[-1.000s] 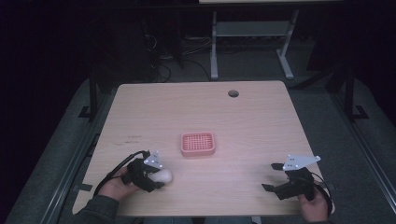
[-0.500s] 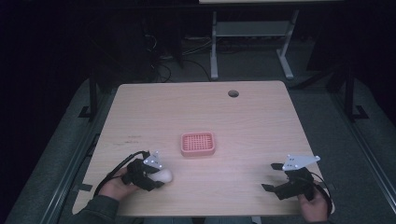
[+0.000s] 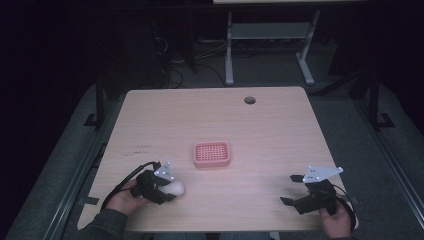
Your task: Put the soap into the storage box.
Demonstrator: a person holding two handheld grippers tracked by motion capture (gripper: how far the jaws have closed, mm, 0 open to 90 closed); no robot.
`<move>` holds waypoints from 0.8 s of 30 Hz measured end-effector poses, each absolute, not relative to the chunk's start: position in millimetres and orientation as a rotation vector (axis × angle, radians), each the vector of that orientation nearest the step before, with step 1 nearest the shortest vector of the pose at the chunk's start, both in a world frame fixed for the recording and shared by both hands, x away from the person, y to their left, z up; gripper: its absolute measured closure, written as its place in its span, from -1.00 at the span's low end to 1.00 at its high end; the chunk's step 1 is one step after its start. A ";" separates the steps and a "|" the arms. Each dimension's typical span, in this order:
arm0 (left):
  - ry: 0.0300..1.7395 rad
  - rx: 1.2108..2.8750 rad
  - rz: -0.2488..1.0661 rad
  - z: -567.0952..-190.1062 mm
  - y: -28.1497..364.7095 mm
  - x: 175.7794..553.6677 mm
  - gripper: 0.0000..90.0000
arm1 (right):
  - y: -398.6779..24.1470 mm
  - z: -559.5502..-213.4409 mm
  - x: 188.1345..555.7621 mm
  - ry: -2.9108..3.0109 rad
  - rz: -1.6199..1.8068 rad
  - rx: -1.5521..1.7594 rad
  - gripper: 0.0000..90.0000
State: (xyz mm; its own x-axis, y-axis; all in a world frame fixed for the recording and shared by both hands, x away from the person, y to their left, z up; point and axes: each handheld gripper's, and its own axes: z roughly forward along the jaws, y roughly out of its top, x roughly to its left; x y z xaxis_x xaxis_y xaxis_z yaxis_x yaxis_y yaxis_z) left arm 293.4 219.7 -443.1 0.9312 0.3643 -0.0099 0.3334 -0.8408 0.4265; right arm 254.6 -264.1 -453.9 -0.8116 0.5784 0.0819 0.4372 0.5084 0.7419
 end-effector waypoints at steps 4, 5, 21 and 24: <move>0.505 2.661 0.111 -442.9 218.1 292.5 0.10 | -263.6 -453.7 254.2 2.570 1.187 0.879 -0.69; 0.505 2.661 0.111 -442.9 218.1 292.5 0.10 | -263.7 -453.7 254.2 2.570 1.187 0.878 -0.69; 0.495 2.655 0.095 -435.7 219.5 295.3 0.10 | -263.6 -452.4 252.1 2.559 1.193 0.874 -0.69; 0.495 2.649 0.092 -435.2 216.2 296.9 0.10 | -263.9 -452.3 251.9 2.559 1.194 0.877 -0.69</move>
State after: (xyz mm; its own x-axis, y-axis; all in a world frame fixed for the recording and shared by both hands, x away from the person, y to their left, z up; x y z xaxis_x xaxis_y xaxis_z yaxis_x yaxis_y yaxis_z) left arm 296.9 216.2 -435.2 0.9337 0.3578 -0.0154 0.3285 -0.8384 0.4349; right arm 251.9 -263.9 -452.3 -0.8085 0.5833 0.0784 0.4348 0.5021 0.7476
